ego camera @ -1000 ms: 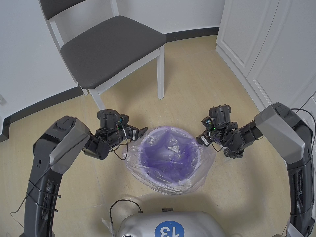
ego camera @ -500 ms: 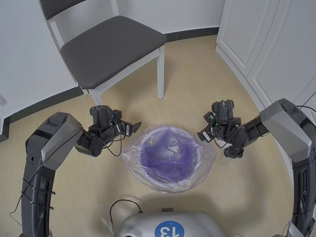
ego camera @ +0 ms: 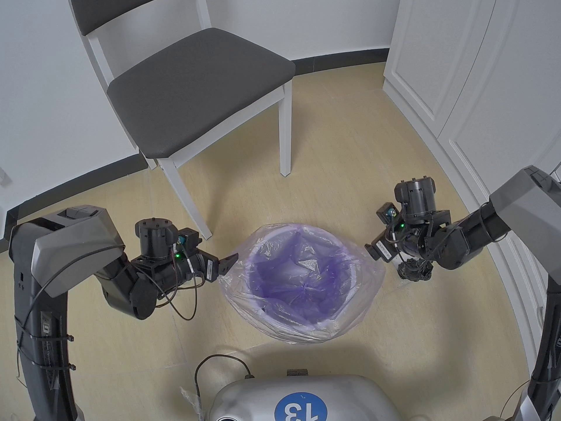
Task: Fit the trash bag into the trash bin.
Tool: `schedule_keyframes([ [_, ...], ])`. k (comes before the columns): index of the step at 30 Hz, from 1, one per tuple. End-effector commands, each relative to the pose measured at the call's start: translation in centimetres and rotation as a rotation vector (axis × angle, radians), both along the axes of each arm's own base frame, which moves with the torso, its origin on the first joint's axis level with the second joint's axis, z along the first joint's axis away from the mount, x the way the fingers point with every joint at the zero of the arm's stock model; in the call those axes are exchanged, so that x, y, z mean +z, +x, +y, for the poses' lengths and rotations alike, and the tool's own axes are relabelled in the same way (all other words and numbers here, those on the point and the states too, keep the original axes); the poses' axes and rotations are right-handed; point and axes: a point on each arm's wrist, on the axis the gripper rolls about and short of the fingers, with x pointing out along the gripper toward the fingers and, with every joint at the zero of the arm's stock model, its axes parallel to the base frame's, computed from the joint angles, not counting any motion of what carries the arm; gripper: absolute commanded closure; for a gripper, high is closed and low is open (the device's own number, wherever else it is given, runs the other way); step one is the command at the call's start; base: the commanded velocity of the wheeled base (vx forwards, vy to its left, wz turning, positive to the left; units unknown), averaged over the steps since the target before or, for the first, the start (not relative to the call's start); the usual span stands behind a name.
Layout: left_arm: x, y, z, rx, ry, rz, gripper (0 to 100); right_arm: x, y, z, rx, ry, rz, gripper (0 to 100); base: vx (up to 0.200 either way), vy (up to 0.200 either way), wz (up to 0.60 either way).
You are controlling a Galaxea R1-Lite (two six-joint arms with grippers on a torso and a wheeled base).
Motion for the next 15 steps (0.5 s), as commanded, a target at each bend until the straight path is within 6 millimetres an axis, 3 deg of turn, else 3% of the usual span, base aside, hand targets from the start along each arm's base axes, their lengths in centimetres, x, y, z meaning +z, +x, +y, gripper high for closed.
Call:
schedule_keyframes([
  [1, -0.7, -1.7, 0.7, 0.004, 0.005, 0.014, 0, -0.3, -2.6, -1.0, 0.010, -0.031, 0.055, 0, 0.000, 0.000, 0.00],
  [6, -2.4, -1.4, 0.8, 0.008, 0.007, 0.028, 0, -2.2, -2.9, -1.1, 0.011, -0.043, 0.108, 0, 0.000, 0.000, 0.00],
  [15, -5.2, -0.1, 0.8, 0.009, 0.010, 0.062, 0, -6.1, -0.5, -0.2, 0.011, -0.028, 0.081, 0, 0.000, 0.000, 0.00],
])
